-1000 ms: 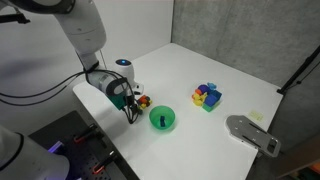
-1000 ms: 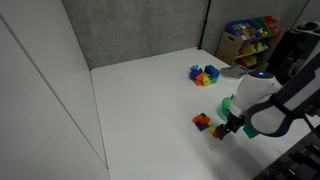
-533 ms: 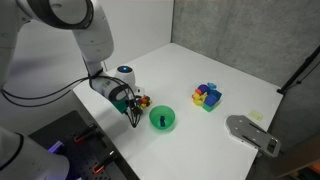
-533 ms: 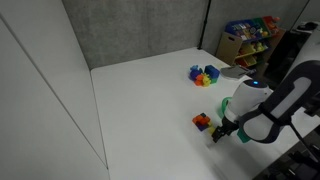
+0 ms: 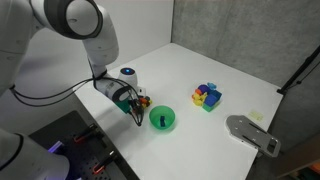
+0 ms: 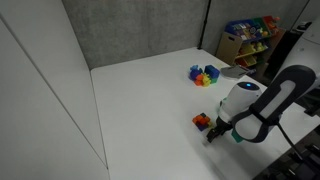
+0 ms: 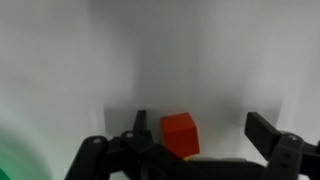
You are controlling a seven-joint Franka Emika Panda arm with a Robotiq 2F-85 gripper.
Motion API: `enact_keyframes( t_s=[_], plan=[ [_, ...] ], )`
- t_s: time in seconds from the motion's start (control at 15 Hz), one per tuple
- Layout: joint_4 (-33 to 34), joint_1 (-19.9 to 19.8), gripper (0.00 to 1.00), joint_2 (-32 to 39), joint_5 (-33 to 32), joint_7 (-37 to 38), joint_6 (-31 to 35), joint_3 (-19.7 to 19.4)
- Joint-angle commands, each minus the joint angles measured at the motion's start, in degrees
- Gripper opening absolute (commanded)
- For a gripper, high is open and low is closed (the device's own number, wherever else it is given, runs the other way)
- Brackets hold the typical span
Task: Pick up the mulberry pink block at the rear edge of the worktop and place it in the green bowl
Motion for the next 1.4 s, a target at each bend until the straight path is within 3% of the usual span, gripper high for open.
enact_keyframes(
  t_s=[0.0,0.13,0.6,1.07,1.33],
  plan=[
    [1.0,-2.0,0.75,0.5,-0.1,-2.8,0.5,1.8],
    [0.6,-2.2,0.66,0.0,-0.1,-3.4,0.3,2.1],
    [-1.7,-2.8,0.08,-4.8,-0.1,-4.3,-1.5,1.5],
    [-1.7,-4.3,0.1,-12.6,0.5,-4.5,-8.7,0.2],
    [-1.0,-5.0,0.1,-16.3,-0.2,-4.1,-12.5,-4.6]
  ],
)
